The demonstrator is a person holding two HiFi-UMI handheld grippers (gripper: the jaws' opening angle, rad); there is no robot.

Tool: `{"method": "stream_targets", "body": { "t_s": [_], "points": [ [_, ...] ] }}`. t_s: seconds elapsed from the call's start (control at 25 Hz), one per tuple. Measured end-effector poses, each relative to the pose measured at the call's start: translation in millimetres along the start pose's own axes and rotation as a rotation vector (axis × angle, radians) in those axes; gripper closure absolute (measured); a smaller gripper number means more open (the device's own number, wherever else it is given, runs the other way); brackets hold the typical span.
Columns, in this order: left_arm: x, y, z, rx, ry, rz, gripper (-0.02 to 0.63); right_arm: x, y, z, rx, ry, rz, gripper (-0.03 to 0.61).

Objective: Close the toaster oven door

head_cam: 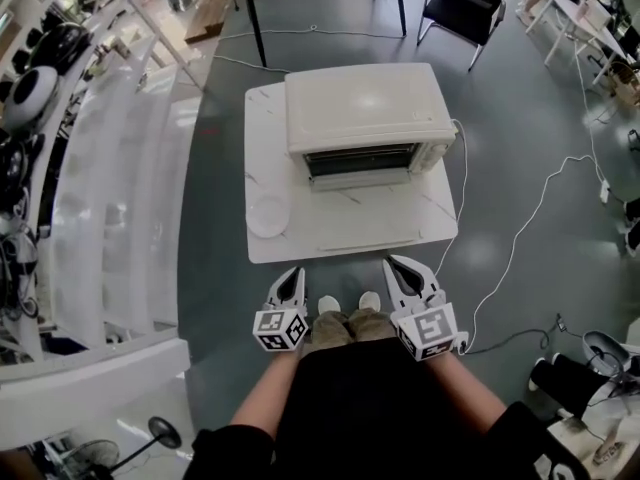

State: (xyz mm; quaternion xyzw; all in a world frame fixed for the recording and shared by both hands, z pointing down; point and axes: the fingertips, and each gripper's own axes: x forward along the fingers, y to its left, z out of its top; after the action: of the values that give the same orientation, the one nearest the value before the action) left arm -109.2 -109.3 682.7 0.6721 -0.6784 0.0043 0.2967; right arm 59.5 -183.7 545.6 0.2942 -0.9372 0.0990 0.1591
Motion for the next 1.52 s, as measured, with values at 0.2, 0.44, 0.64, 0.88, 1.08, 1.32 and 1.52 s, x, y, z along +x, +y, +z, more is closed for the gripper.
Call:
{"method": "stream_targets", "body": {
  "t_s": [0.2, 0.44, 0.64, 0.88, 1.08, 1.32, 1.52],
  "points": [
    [36, 20, -24, -0.018, 0.048, -0.013, 0.595, 13, -1, -9, -0.009, 0.056, -0.007, 0.557],
    [74, 45, -55, -0.077, 0.122, -0.024, 0.595, 39, -1, -29, -0.02, 0.1, 0.021, 0.557],
    [91, 63, -73, -0.121, 0.165, -0.006, 0.594, 50, 1, -26, 0.002, 0.112, 0.021, 0.557],
    [105, 77, -77, -0.322, 0.141, -0.006, 0.556, 60, 15, -26, 0.005, 0.115, 0.027, 0.557],
    [117, 87, -92, -0.464, 0.148, -0.01, 0.495, 59, 15, -28, 0.001, 0.134, 0.018, 0.557],
    [134, 75, -110, -0.622, 0.222, -0.073, 0.494, 55, 7, -31, -0.006, 0.133, -0.012, 0.557],
    [139, 77, -116, -0.715, 0.204, -0.073, 0.495, 50, 3, -25, -0.025, 0.099, -0.052, 0.557]
  ]
}}
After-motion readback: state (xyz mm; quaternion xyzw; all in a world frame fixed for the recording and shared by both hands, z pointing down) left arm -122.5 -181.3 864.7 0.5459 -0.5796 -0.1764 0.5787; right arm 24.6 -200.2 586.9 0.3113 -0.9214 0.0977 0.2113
